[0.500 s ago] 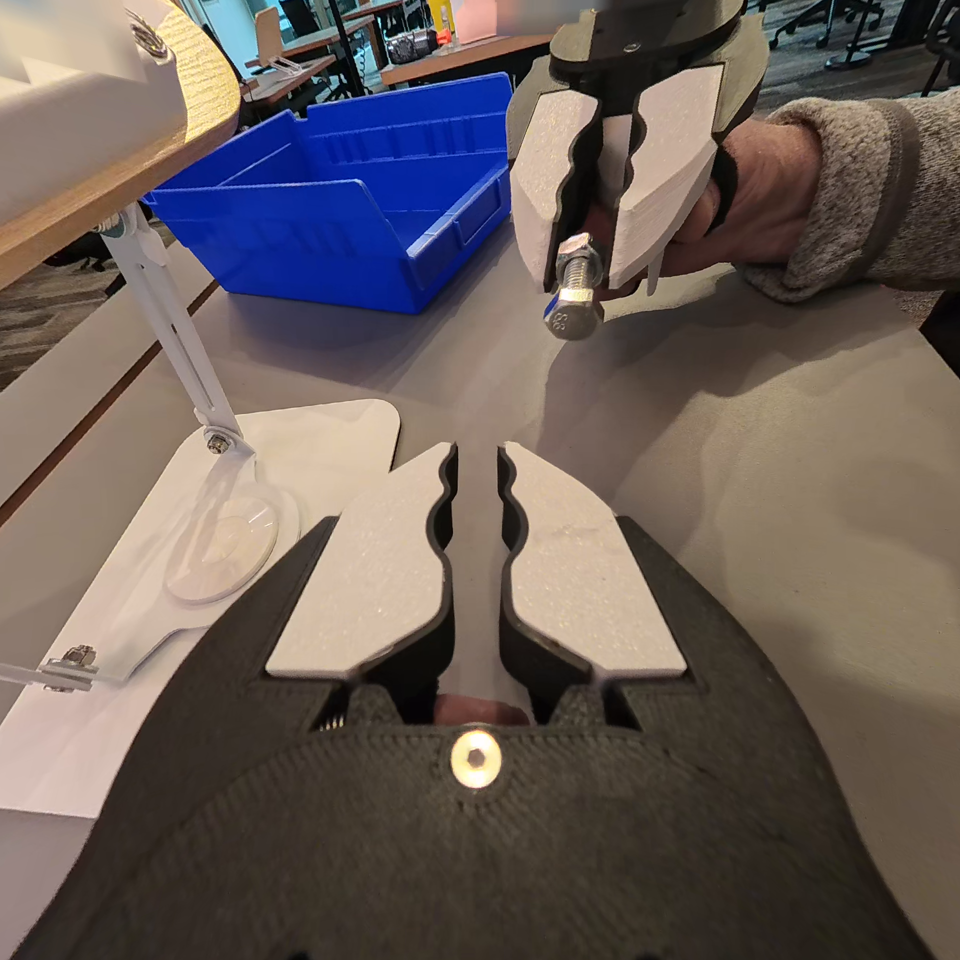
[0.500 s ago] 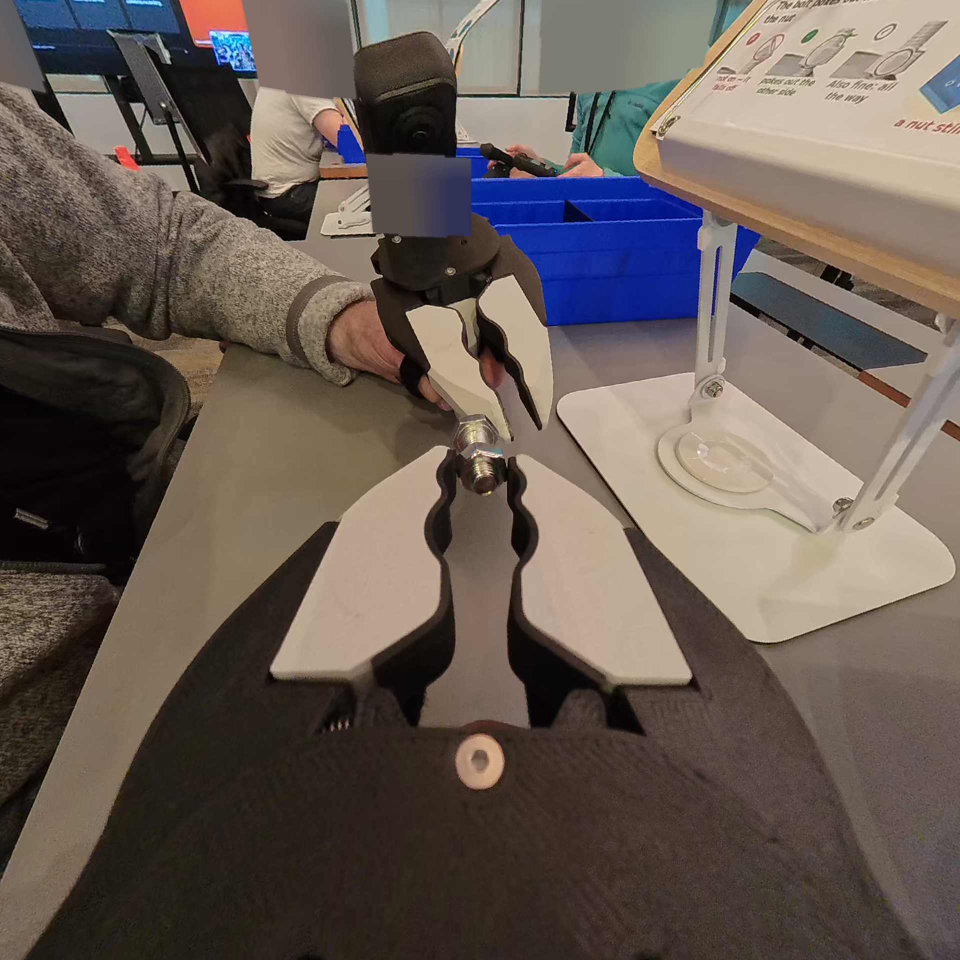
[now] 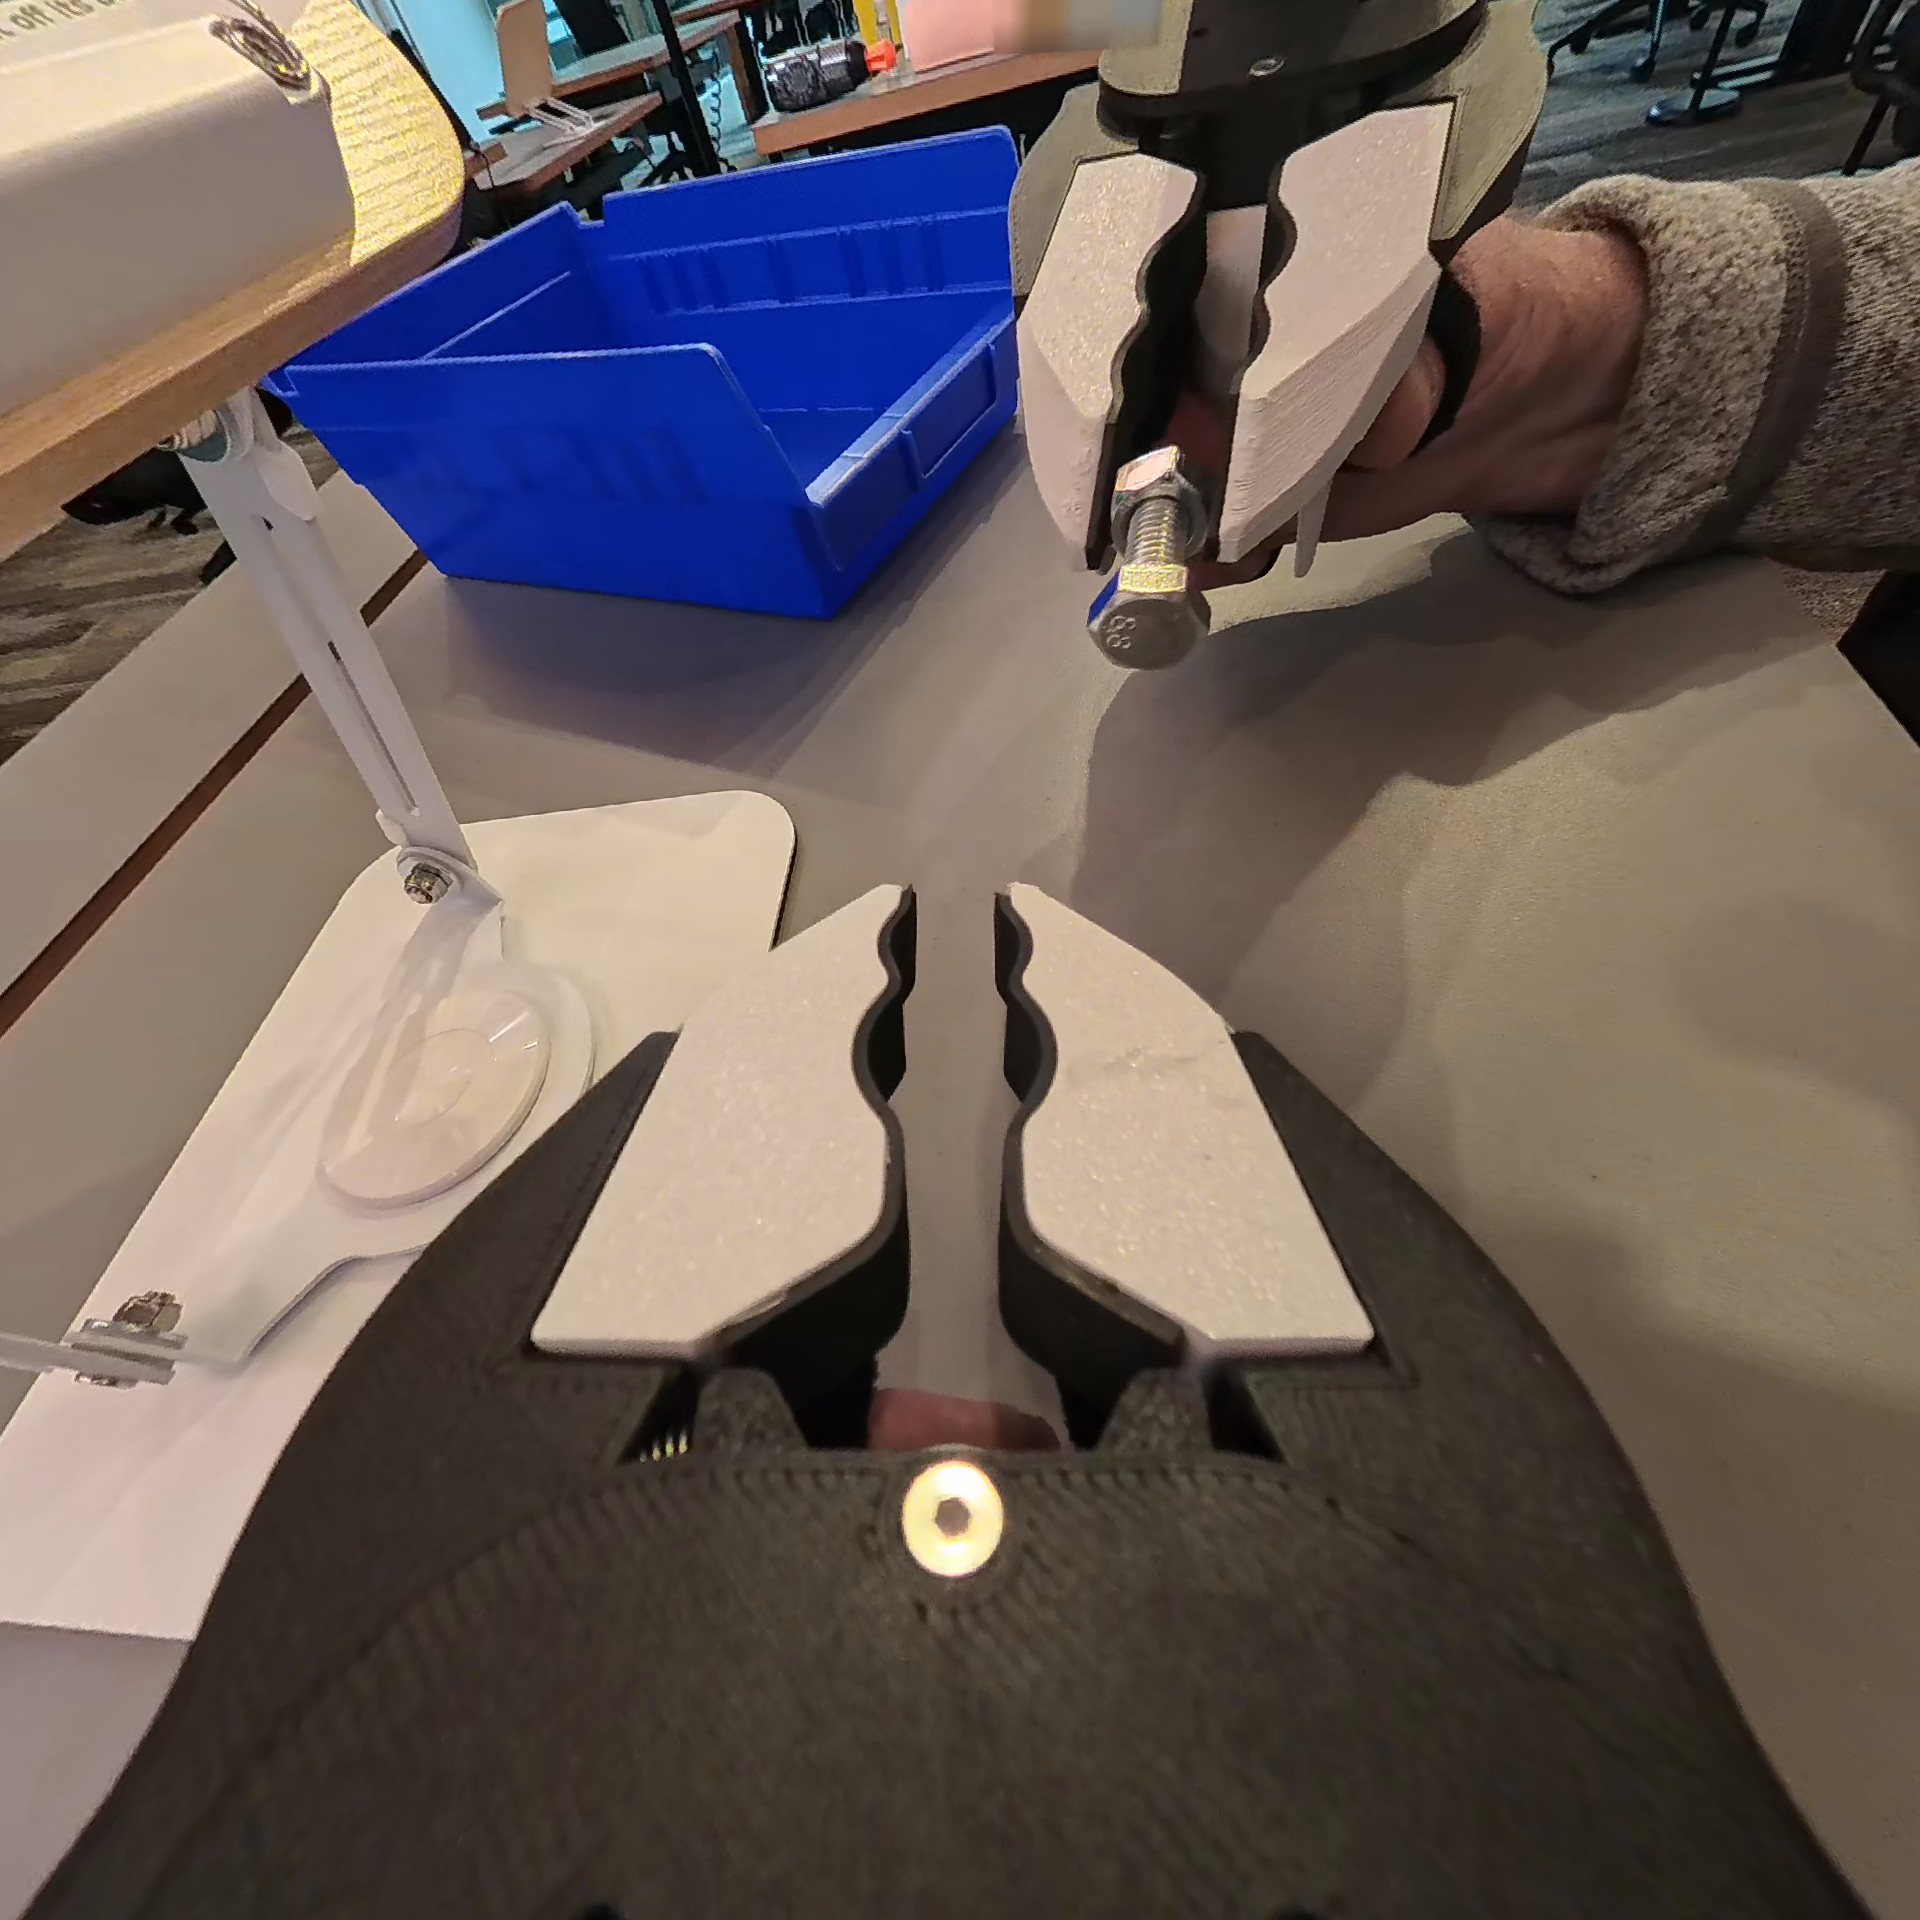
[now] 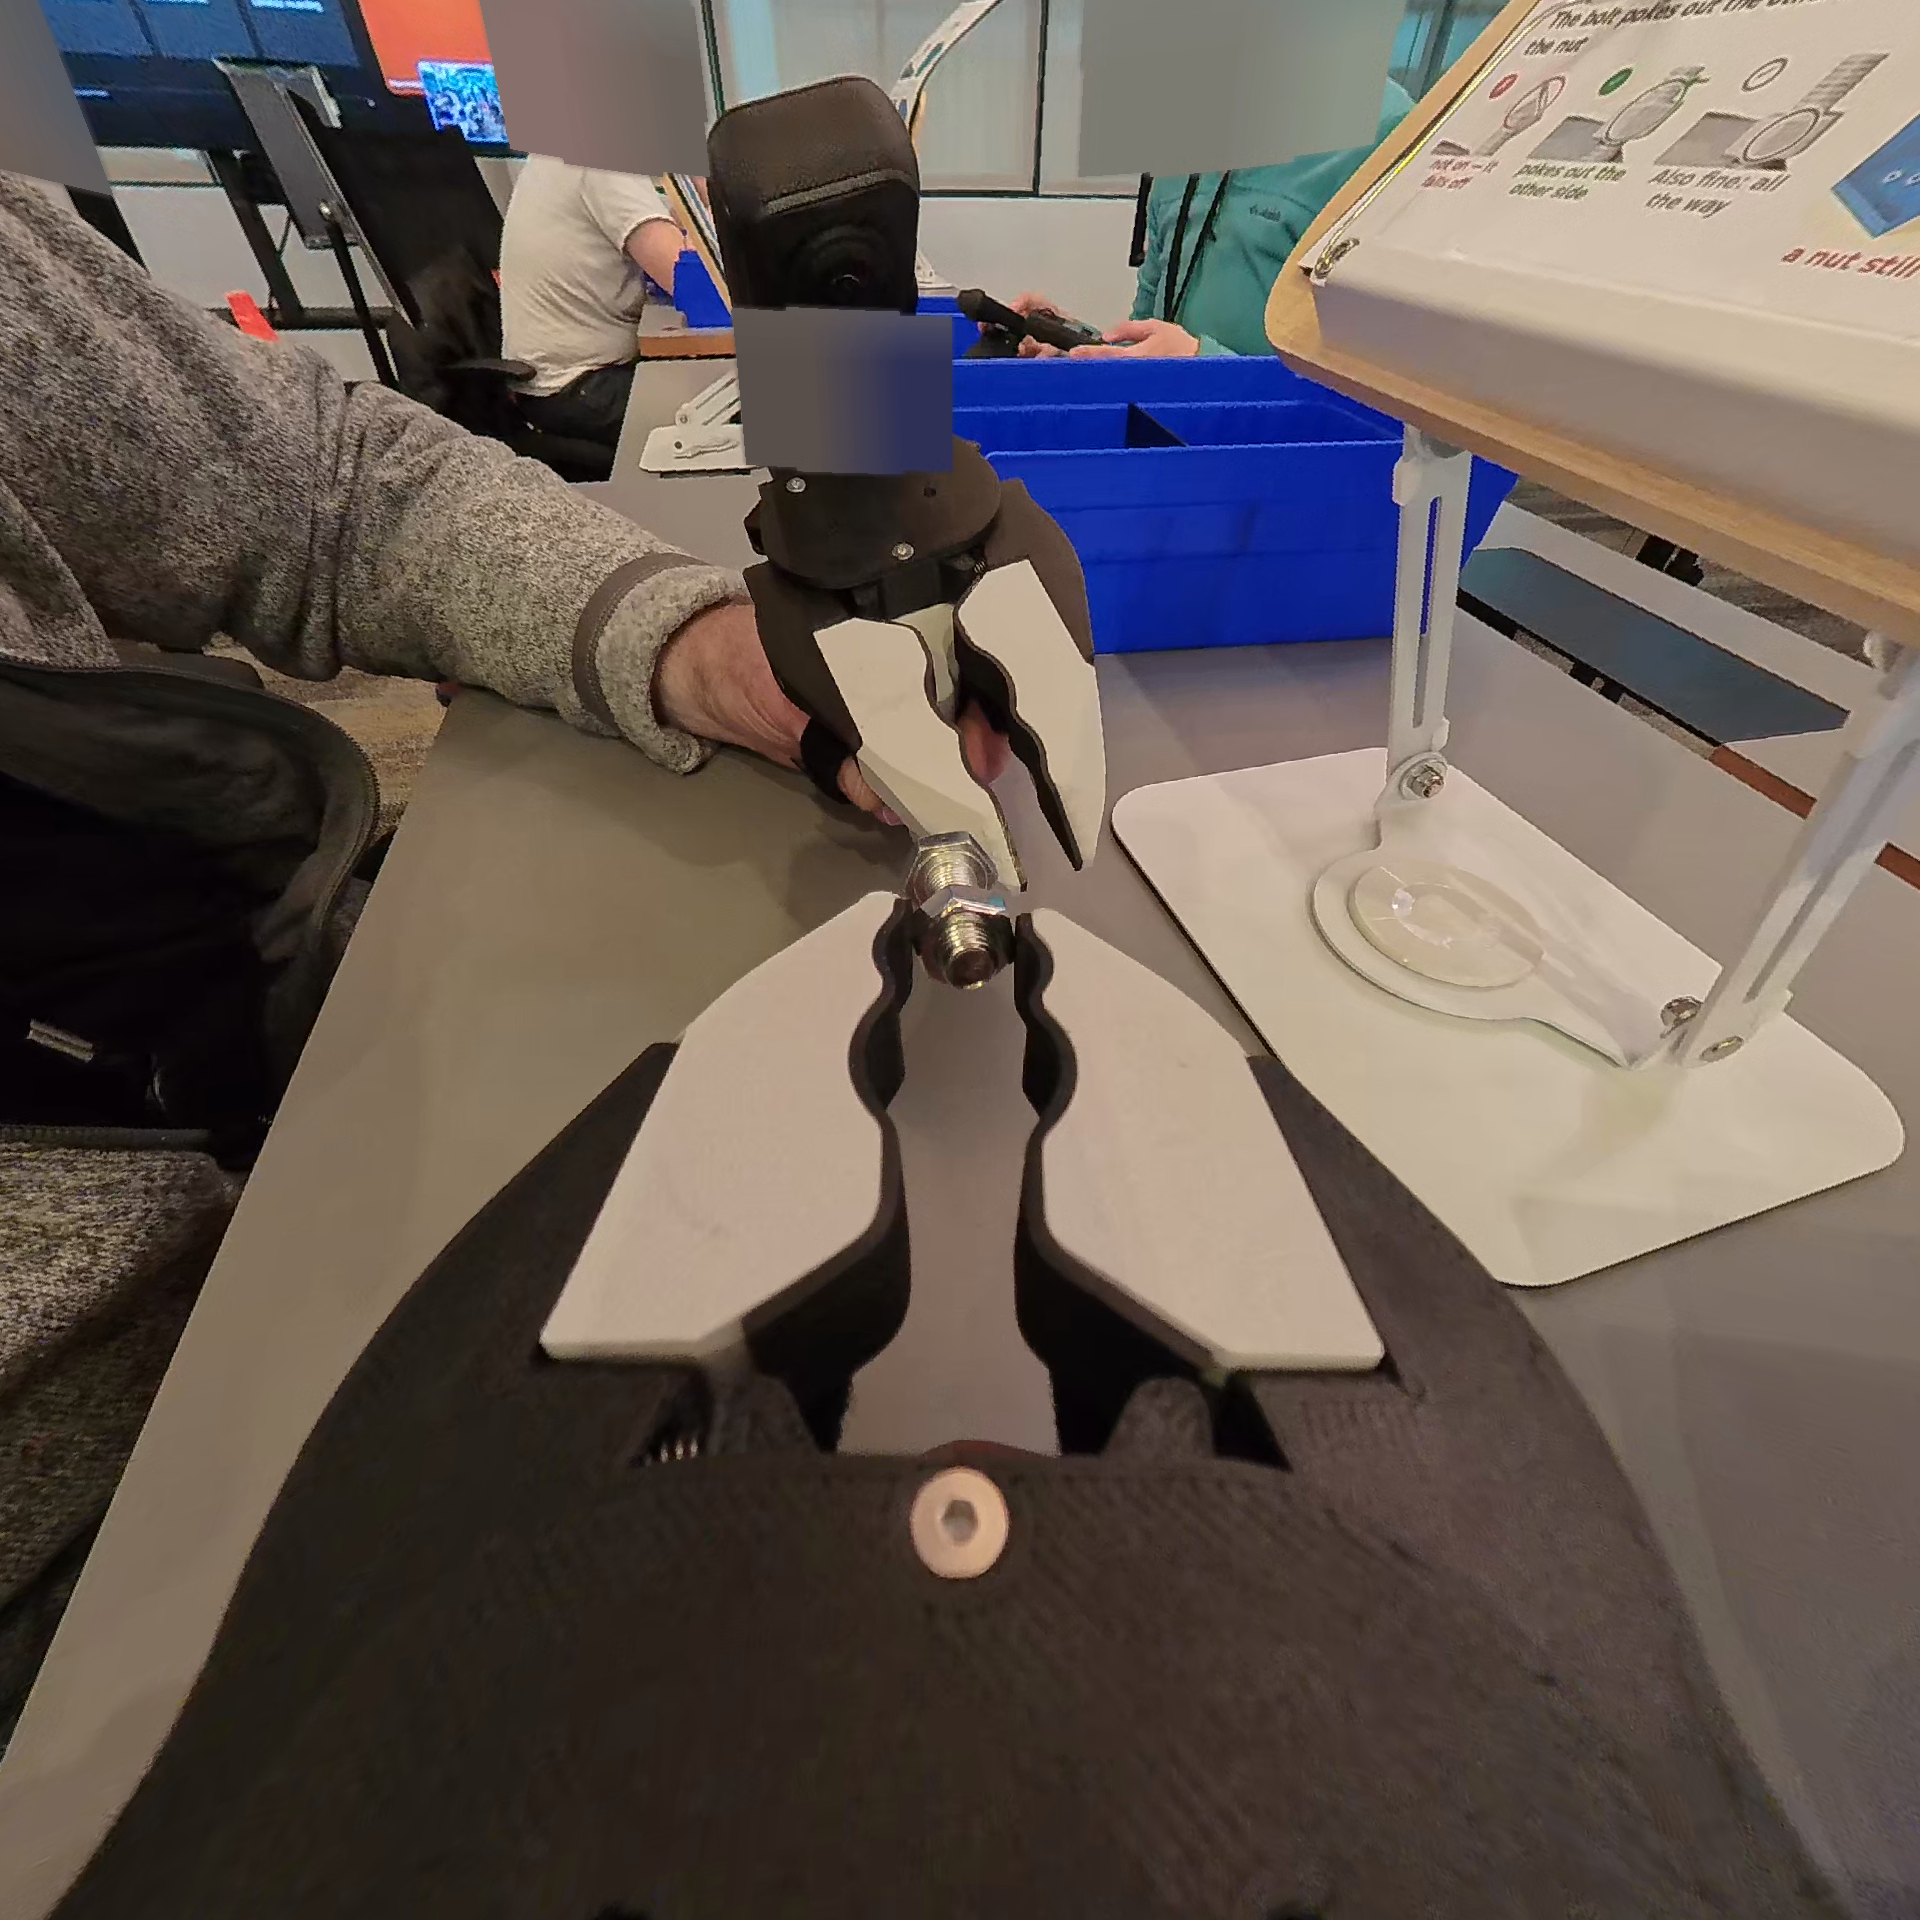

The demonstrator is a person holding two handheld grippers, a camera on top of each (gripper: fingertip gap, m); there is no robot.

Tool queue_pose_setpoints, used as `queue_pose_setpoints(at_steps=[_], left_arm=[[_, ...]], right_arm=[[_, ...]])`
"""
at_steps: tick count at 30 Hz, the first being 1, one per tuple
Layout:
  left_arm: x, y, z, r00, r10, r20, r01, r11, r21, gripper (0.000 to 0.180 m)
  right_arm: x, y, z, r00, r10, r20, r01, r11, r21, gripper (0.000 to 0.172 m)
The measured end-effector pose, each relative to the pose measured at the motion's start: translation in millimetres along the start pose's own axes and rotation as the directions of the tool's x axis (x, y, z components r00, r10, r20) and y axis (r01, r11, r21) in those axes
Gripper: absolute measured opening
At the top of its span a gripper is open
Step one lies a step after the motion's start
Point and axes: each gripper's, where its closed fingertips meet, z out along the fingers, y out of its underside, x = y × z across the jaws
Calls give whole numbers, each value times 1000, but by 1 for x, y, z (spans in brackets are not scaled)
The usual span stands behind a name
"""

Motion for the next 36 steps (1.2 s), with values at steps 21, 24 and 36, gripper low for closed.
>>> queue_pose_setpoints(at_steps=[21, 24, 36], left_arm=[[0, 1, 0, 1000, 2, 2, -2, 1000, -5, 12], [0, 1, 0, 1000, 2, 1, -2, 1000, -5, 12], [-2, 1, -1, 1000, 3, 8, -3, 1000, -4, 9]], right_arm=[[0, -1, -1, 1000, -6, -5, 6, 1000, 1, 18], [1, -1, -1, 1000, -6, -7, 6, 1000, 2, 19], [4, -1, -2, 1000, -6, -24, 6, 1000, 5, 19]])
